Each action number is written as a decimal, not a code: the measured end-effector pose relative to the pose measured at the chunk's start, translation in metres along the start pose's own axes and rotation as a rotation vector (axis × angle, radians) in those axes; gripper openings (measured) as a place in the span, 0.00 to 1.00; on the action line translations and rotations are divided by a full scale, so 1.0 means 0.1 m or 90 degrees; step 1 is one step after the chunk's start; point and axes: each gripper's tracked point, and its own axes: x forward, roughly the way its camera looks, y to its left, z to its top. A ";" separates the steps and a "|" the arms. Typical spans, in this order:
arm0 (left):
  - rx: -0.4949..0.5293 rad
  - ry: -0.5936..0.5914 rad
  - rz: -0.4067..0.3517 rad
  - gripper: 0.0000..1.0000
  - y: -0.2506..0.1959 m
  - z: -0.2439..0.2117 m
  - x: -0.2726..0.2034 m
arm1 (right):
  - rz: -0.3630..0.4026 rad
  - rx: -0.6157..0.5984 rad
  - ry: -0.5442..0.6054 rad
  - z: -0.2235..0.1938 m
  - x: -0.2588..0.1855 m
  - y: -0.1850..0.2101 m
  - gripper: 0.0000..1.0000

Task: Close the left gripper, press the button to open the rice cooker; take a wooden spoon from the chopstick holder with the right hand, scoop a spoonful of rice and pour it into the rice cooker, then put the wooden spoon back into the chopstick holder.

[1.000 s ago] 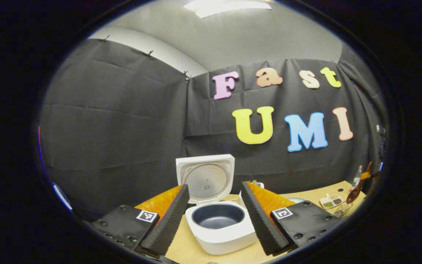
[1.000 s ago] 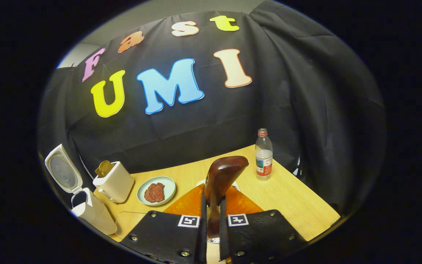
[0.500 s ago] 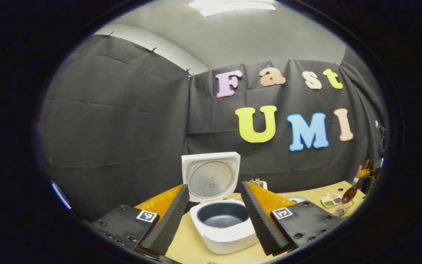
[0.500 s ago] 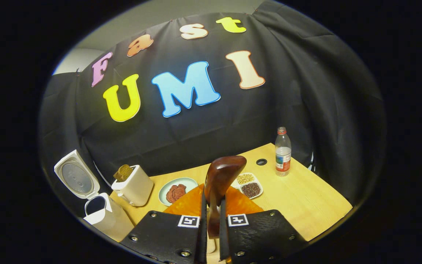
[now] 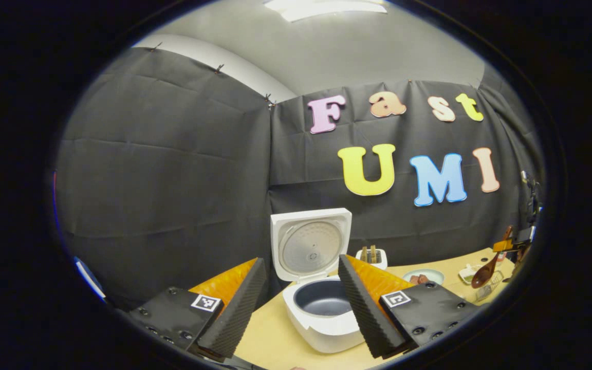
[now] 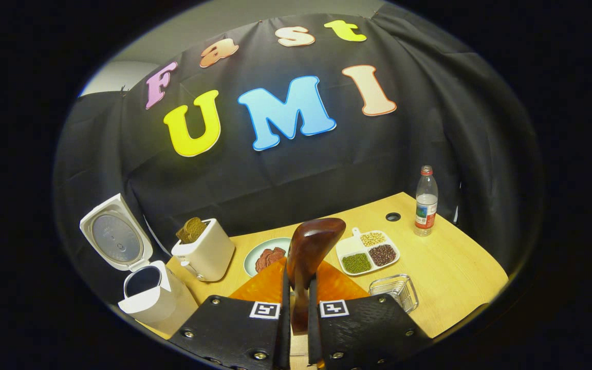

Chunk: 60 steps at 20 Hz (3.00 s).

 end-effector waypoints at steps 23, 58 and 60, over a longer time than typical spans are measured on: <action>0.003 0.024 0.021 0.98 0.45 -0.23 0.04 | 0.019 -0.035 0.077 -1.07 0.42 0.59 0.14; 0.003 0.010 0.004 1.00 0.39 -0.17 0.11 | 0.294 0.667 0.118 -0.14 0.11 1.07 0.13; 0.001 0.013 0.016 0.91 0.49 -0.20 0.10 | 0.315 0.653 0.124 -0.08 0.12 1.30 0.14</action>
